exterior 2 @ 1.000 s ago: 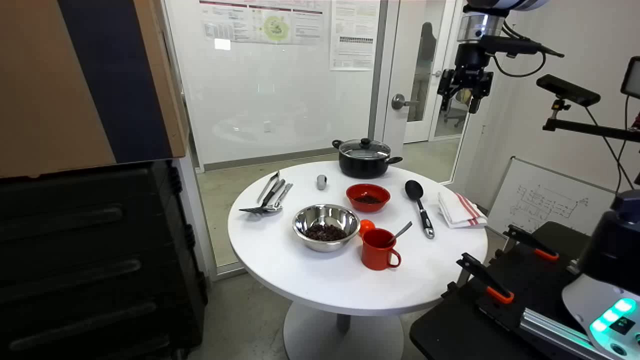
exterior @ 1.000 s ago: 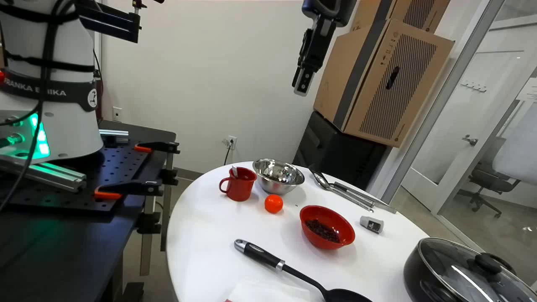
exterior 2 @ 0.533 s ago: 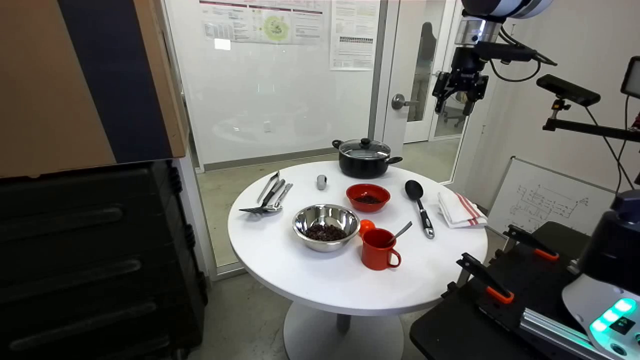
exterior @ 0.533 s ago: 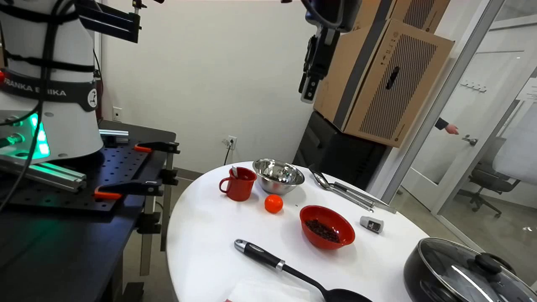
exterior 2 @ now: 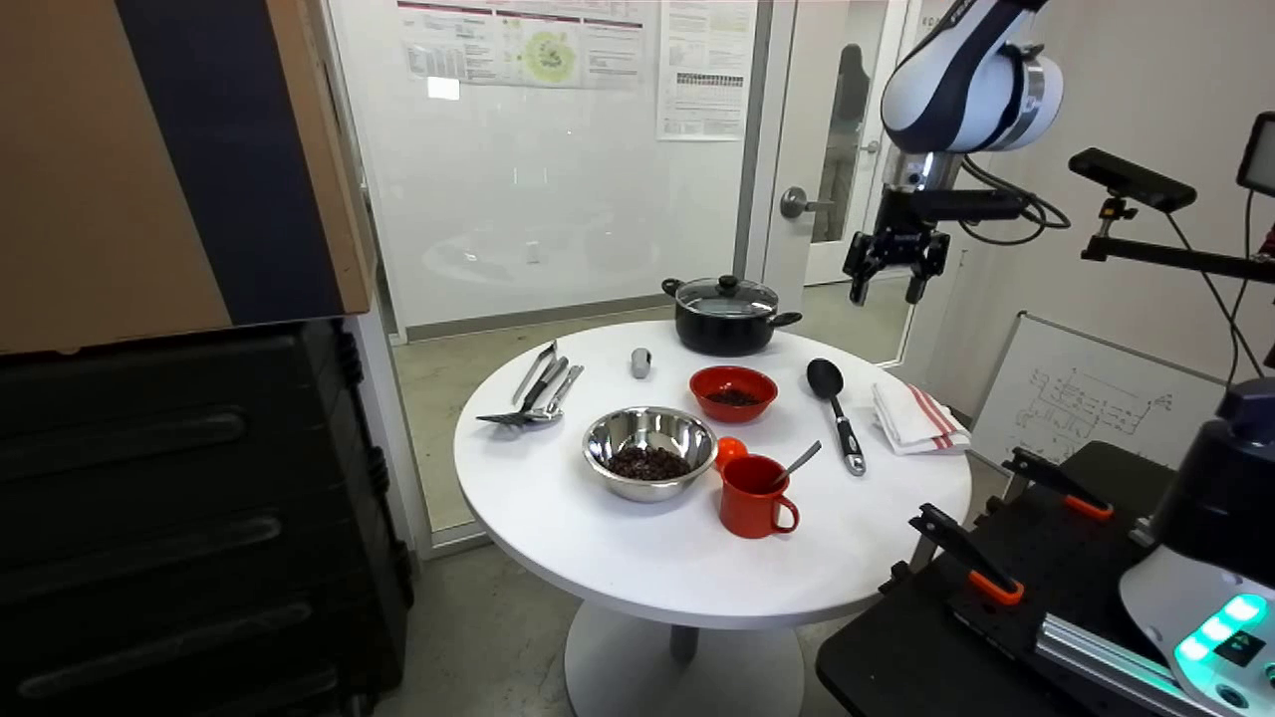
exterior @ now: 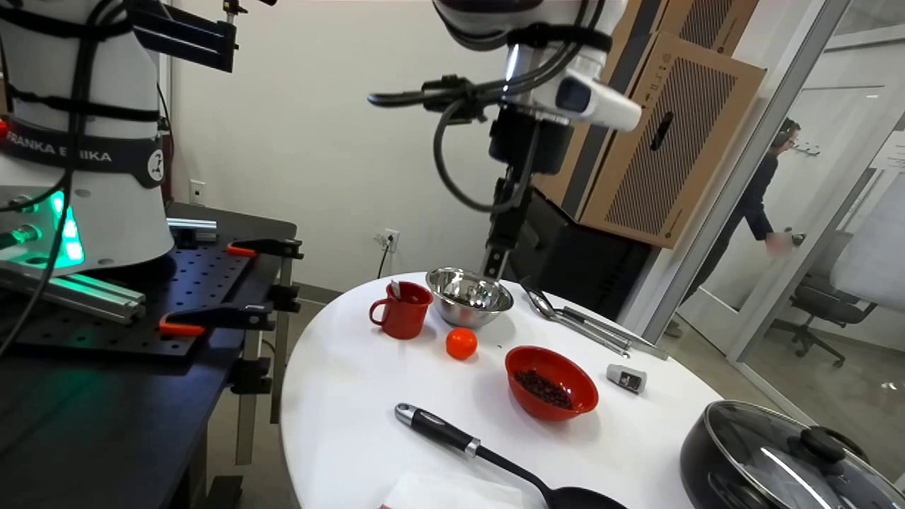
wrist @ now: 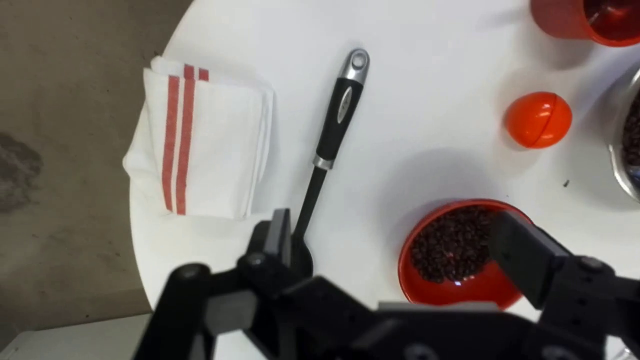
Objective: Pick the spoon and stir the contents in the silver bowl
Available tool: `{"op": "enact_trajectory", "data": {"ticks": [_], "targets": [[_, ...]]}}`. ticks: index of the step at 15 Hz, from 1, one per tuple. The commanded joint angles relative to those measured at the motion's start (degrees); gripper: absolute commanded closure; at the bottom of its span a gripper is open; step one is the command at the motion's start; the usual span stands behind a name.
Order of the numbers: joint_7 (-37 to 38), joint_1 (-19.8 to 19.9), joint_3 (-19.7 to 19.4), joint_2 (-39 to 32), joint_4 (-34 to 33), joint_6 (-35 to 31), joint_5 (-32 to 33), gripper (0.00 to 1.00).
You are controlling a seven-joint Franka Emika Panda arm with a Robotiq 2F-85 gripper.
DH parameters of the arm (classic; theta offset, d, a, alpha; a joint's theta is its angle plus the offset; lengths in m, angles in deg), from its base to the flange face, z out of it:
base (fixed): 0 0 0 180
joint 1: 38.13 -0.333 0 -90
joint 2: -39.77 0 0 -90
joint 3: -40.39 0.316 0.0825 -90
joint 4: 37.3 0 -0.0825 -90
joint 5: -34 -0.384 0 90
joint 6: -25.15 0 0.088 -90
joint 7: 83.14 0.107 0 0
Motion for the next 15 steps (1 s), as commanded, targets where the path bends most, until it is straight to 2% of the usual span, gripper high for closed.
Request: {"op": "enact_trajectory", "data": {"ticks": [1, 3, 4, 5, 9, 15], "targets": [[4.1, 0.0, -0.1, -9.3, -2.0, -3.6, 2.6, 0.00], [4.8, -0.4, -0.6, -12.7, -3.9, -1.6, 3.2, 0.00], [1.9, 0.3, 0.1, -11.4, -6.1, 3.7, -0.3, 0.00], [2.9, -0.2, -0.3, -10.6, -2.1, -1.2, 1.2, 0.00], [2.9, -0.1, -0.2, -11.7, -5.7, 2.5, 0.7, 0.00], [5.6, -1.7, 0.0, -17.4, -3.7, -4.2, 1.4, 0.00]]}}
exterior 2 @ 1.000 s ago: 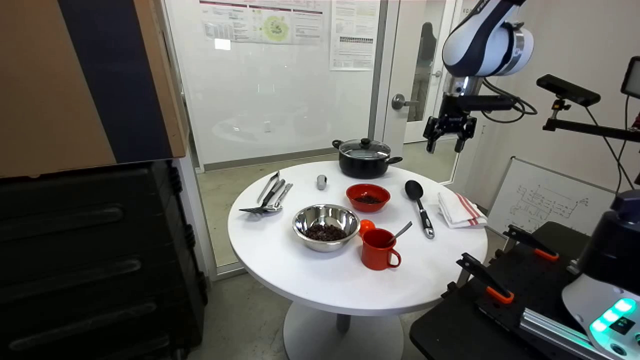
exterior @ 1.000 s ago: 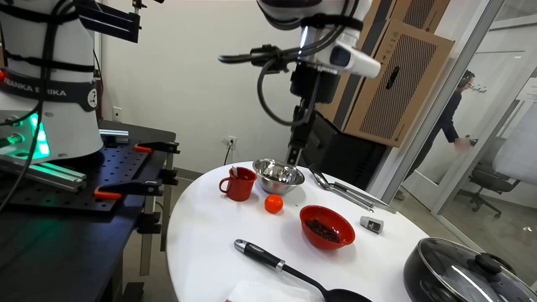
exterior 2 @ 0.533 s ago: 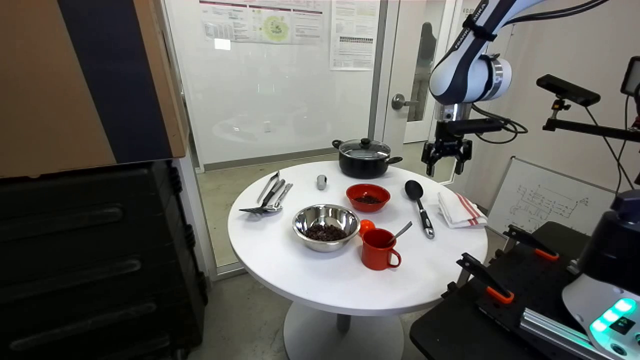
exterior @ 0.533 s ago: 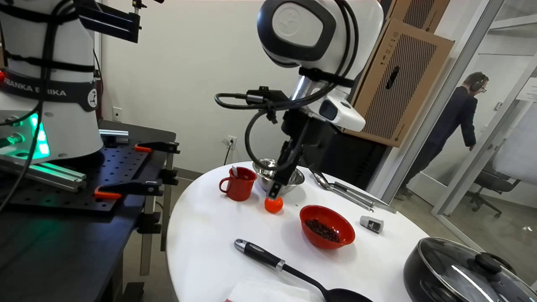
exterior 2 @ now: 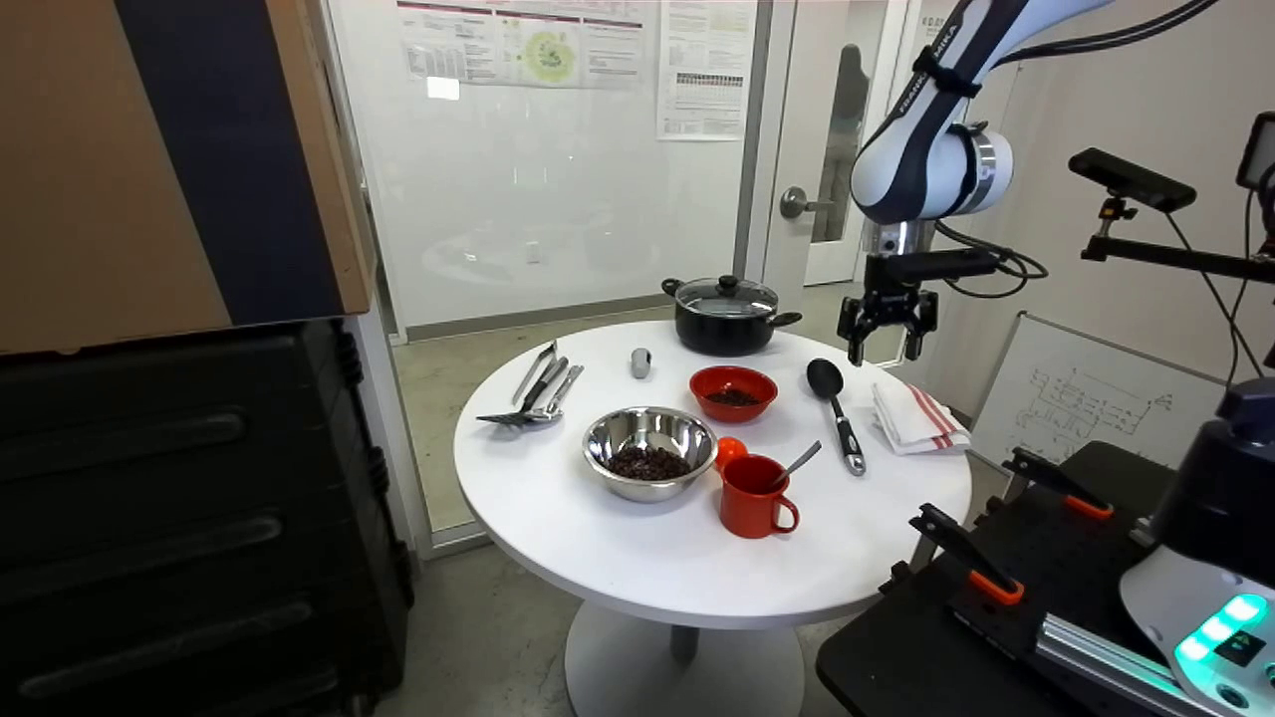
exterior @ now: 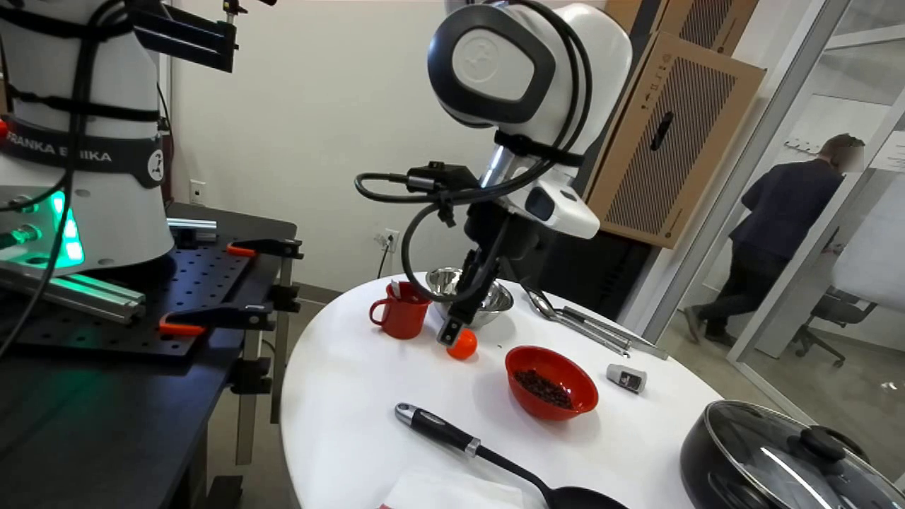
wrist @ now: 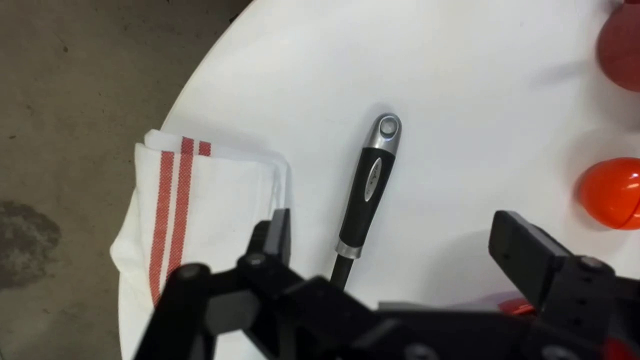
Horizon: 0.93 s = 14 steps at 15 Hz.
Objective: Pick the spoon and stir the contents in the silver bowl
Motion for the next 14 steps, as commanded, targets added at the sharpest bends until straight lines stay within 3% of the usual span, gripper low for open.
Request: {"op": "enact_trajectory", "data": {"ticks": [1, 4, 9, 14], "targets": [[2.9, -1.7, -0.4, -4.2, 0.8, -5.2, 1.3, 0.00], [6.8, -5.0, -2.3, -7.2, 2.7, -11.7, 5.1, 0.00], [15.2, -15.2, -10.4, -12.7, 5.1, -19.1, 13.0, 0.00], [19.4, -21.4, -15.5, -18.4, 4.7, -26.4, 7.7, 0.00]]}}
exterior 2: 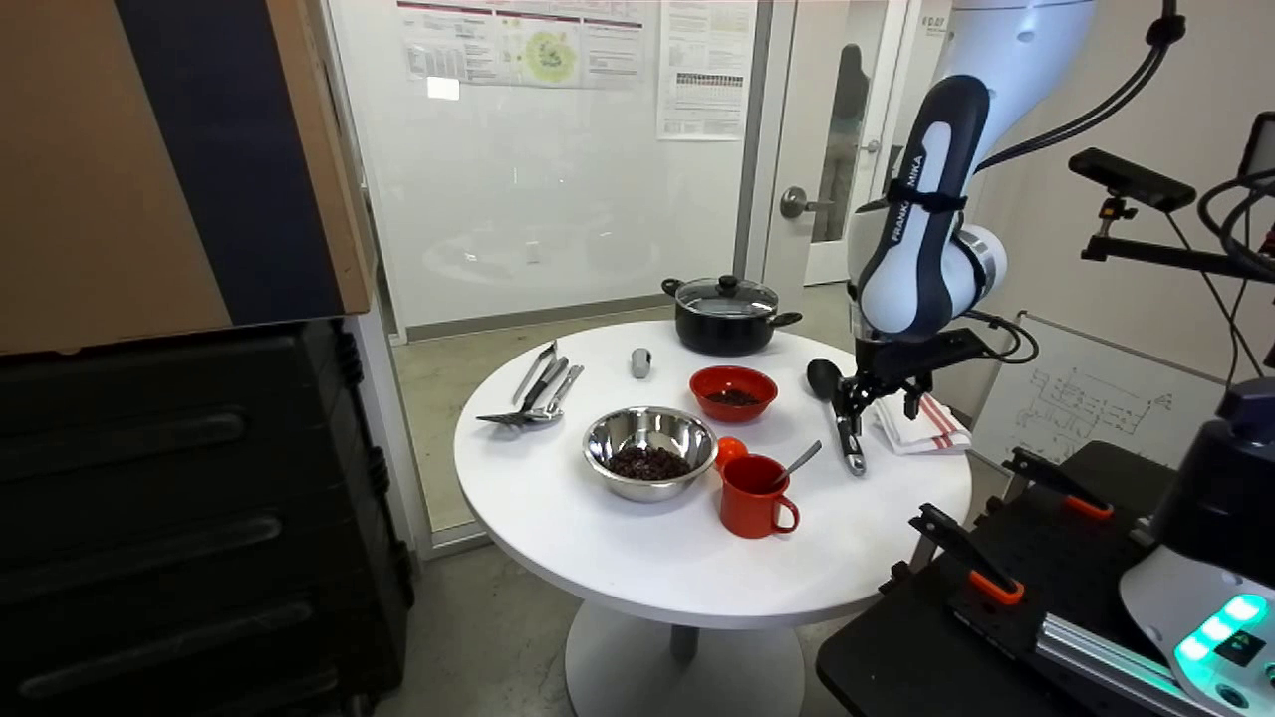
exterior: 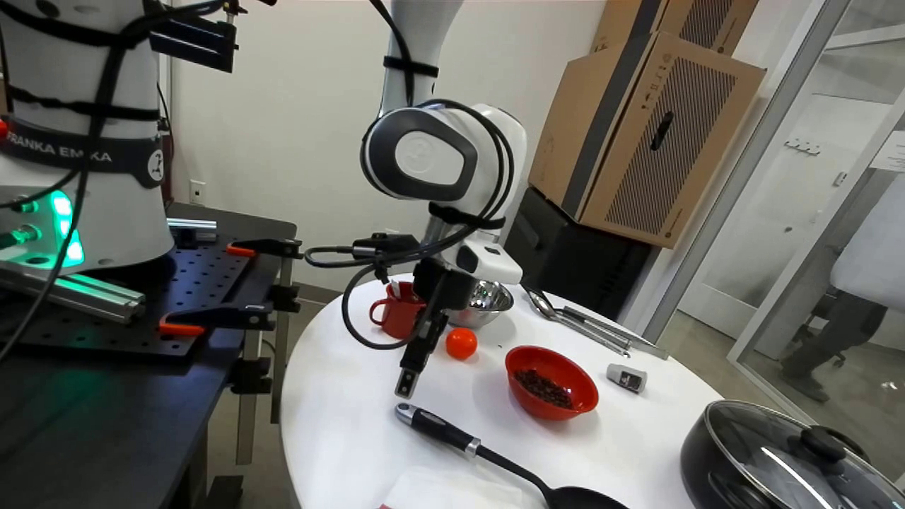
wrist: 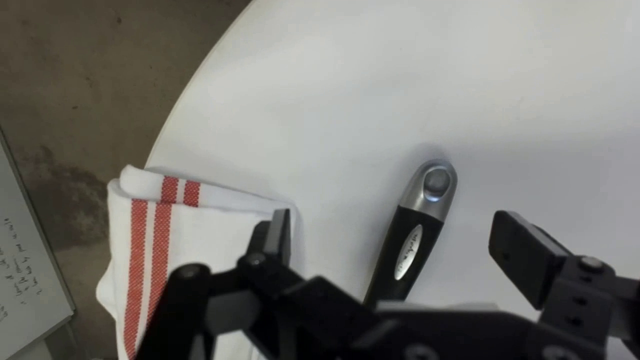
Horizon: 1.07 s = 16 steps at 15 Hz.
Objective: Pick the spoon and stir the contents in the silver bowl
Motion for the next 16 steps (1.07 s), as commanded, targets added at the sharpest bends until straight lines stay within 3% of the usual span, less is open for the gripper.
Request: {"op": "enact_trajectory", "data": {"ticks": [1, 8, 16], "targets": [[2.6, -3.9, -3.0, -4.5, -0.6, -5.4, -4.4, 0.00], [0.4, -5.6, -1.6, -12.4, -3.9, -13.5, -16.0, 0.00], [-0.1, -7.2, -0.7, -19.9, -10.8, -13.1, -21.9, 0.00]]}}
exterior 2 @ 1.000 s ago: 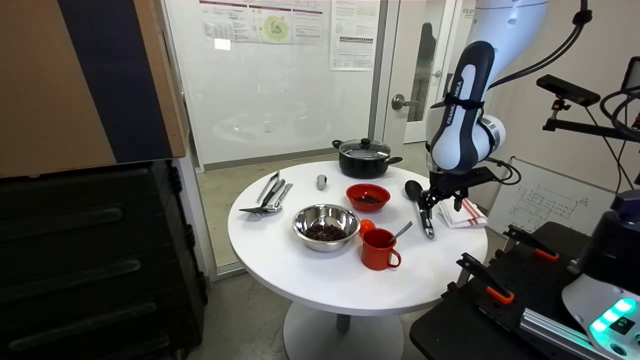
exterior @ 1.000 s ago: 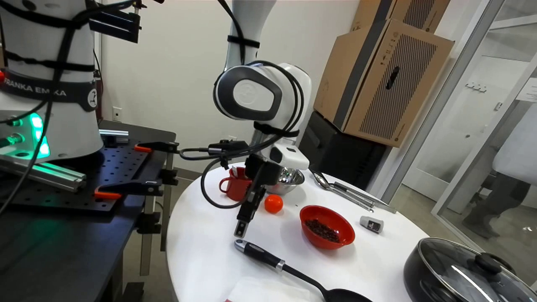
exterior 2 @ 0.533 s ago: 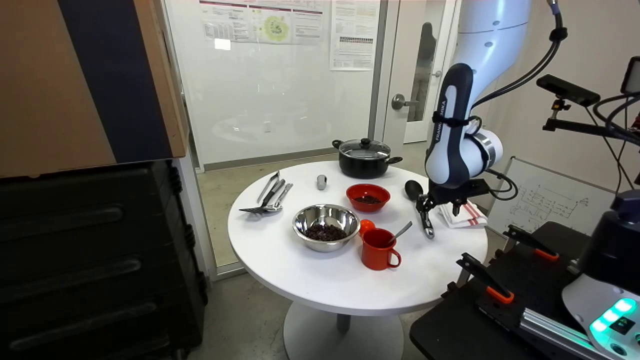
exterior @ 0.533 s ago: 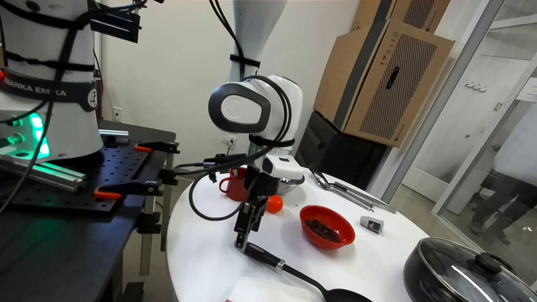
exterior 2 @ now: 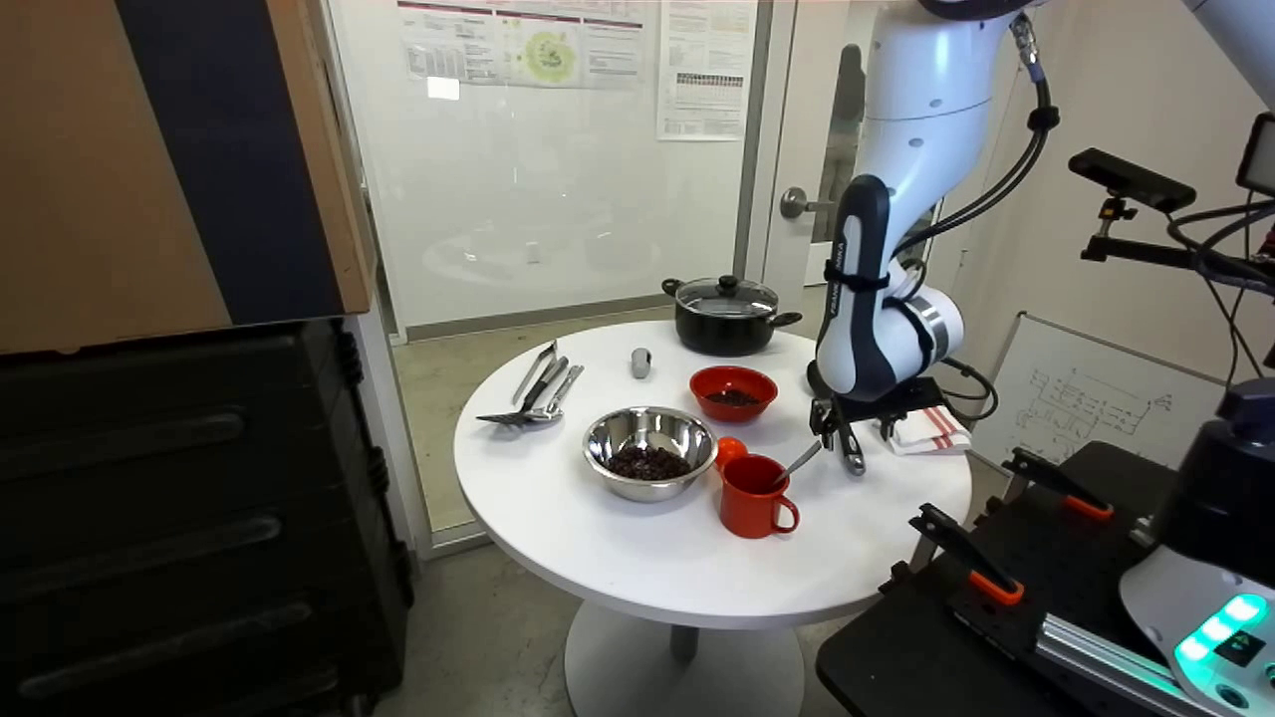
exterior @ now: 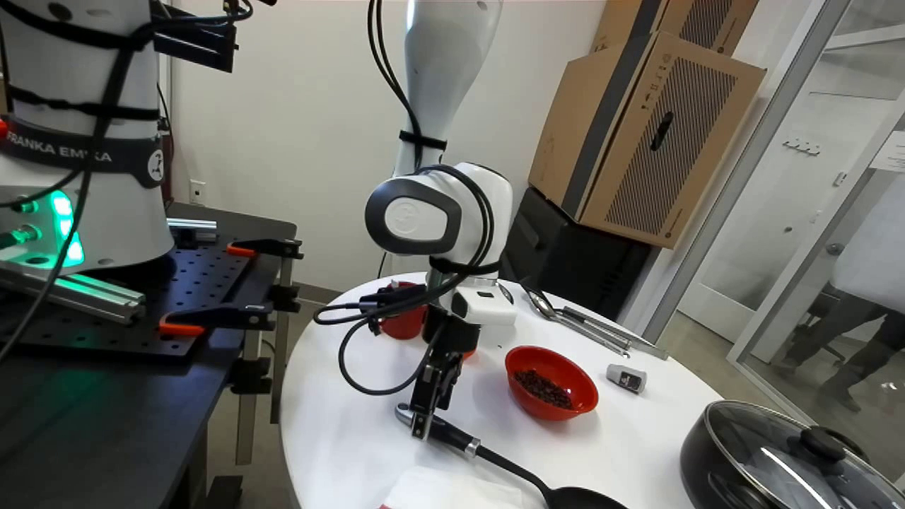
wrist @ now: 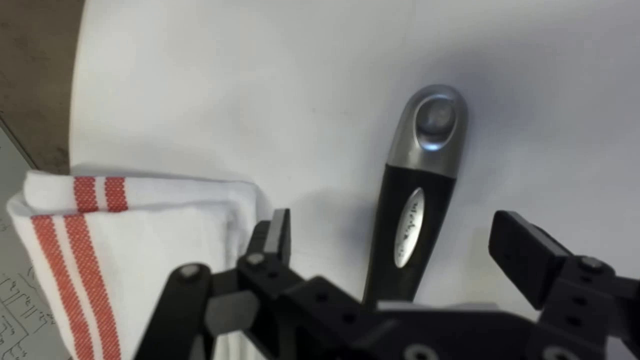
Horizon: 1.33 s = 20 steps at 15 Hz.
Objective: Pick the spoon and stir the contents in the silver bowl
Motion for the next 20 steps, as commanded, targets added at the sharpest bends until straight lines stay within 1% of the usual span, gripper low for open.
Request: {"op": "enact_trajectory", "data": {"ticks": [1, 2, 3, 8, 11, 15, 17, 18, 20], "targets": [[-1.2, -1.1, -0.2, -4.1, -3.4, -0.9, -3.1, 0.08], [-1.2, -1.0, -0.2, -4.5, -3.8, -0.8, -3.4, 0.26], [-1.2, -1.0, -0.1, -4.7, -4.0, -0.9, -3.7, 0.32], [-1.2, -0.6, 0.0, -4.3, -4.0, -0.8, -4.8, 0.72], [-1.3, -0.9, -0.3, -4.1, -3.6, -0.8, -5.2, 0.93], [-1.5, -0.8, -0.8, -3.4, -3.2, -0.4, -5.3, 0.92], [-2.5, 0.2, -1.4, 0.9, -0.9, -0.2, -5.0, 0.92], [-2.8, 0.1, -2.2, 2.6, 0.2, -0.6, -4.9, 0.92], [-4.0, -1.6, -5.6, 6.6, 2.5, -1.0, -4.2, 0.92]]}}
